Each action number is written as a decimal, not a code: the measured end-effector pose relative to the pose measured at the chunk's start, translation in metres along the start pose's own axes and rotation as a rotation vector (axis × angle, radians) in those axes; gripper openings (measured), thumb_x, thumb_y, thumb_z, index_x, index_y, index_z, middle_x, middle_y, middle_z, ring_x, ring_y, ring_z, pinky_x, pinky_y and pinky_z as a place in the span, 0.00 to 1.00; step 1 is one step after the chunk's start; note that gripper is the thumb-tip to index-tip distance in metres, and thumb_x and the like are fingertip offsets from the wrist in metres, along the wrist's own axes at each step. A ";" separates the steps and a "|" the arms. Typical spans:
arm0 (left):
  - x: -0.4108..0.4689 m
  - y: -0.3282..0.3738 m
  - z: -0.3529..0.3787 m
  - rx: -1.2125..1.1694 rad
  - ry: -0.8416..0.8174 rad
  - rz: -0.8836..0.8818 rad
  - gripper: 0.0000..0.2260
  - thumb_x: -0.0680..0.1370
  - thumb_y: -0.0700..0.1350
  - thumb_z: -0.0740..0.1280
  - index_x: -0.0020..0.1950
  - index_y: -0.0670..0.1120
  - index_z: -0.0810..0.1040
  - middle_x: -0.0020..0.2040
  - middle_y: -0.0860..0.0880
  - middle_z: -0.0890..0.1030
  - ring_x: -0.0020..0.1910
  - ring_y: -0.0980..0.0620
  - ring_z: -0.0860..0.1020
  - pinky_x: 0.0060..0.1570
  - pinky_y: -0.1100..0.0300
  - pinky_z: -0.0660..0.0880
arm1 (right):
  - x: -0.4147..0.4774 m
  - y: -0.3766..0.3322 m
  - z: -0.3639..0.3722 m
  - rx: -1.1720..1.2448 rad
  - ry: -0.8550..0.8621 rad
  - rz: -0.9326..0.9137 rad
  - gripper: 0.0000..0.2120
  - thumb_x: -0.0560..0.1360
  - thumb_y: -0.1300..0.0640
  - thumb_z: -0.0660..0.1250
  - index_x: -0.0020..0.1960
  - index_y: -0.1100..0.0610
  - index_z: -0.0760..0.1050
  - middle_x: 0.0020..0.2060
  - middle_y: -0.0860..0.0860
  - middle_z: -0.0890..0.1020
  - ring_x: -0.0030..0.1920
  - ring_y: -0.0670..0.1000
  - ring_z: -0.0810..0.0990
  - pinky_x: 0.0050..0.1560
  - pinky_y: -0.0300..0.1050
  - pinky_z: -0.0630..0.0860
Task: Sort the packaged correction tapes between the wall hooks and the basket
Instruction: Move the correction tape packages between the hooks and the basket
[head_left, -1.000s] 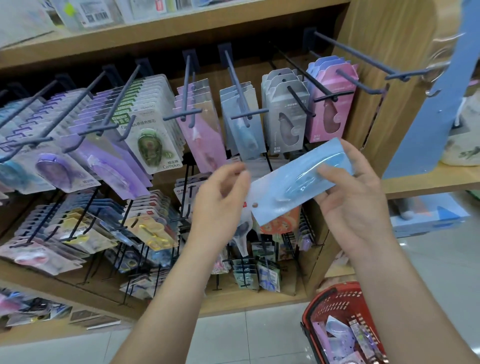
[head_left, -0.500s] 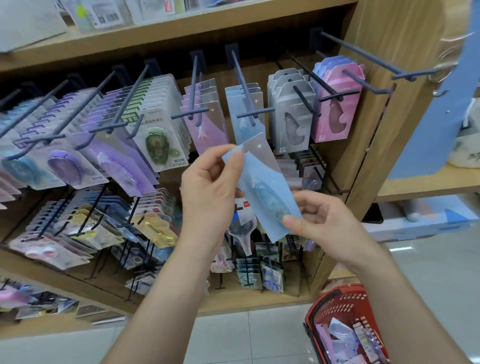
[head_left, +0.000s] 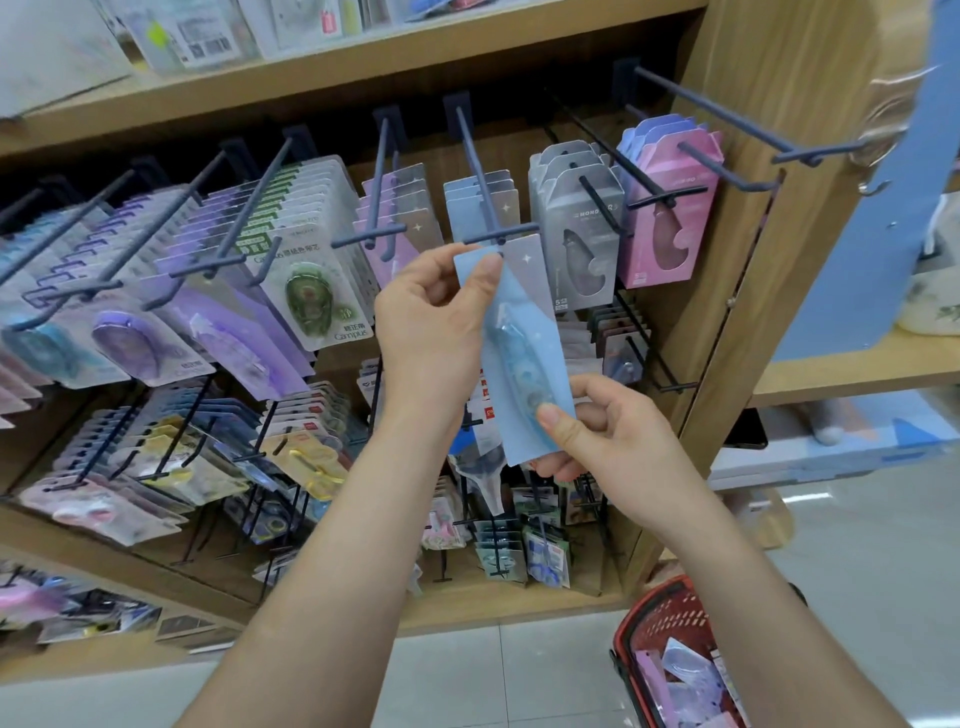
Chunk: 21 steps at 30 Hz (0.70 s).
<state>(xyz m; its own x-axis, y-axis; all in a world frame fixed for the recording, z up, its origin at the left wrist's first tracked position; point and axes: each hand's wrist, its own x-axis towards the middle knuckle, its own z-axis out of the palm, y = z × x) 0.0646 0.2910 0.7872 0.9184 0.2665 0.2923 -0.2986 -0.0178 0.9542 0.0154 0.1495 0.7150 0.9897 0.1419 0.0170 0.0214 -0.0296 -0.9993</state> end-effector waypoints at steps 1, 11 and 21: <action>0.001 0.000 0.000 -0.016 -0.009 -0.011 0.03 0.78 0.39 0.71 0.50 0.46 0.80 0.38 0.55 0.84 0.41 0.59 0.82 0.43 0.62 0.79 | 0.000 0.001 0.000 -0.011 0.001 -0.006 0.04 0.78 0.53 0.68 0.53 0.49 0.77 0.38 0.52 0.86 0.33 0.51 0.83 0.36 0.43 0.79; -0.033 -0.004 -0.032 0.173 -0.325 -0.084 0.22 0.76 0.34 0.70 0.61 0.58 0.74 0.46 0.51 0.85 0.39 0.52 0.84 0.44 0.54 0.83 | 0.006 -0.001 -0.001 -0.019 0.062 -0.073 0.06 0.78 0.50 0.67 0.53 0.48 0.78 0.32 0.46 0.83 0.28 0.47 0.78 0.32 0.39 0.77; 0.004 -0.029 -0.019 0.553 -0.084 0.016 0.27 0.76 0.33 0.69 0.66 0.61 0.75 0.39 0.57 0.78 0.34 0.62 0.75 0.44 0.71 0.74 | 0.018 0.008 -0.014 -0.274 0.139 -0.067 0.11 0.80 0.52 0.66 0.61 0.47 0.78 0.49 0.43 0.81 0.37 0.37 0.79 0.36 0.32 0.74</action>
<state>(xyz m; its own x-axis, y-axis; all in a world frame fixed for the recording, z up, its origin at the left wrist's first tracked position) 0.0716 0.3110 0.7596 0.9392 0.1844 0.2896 -0.1531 -0.5300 0.8340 0.0353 0.1383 0.7081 0.9943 0.0163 0.1056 0.1057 -0.2926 -0.9504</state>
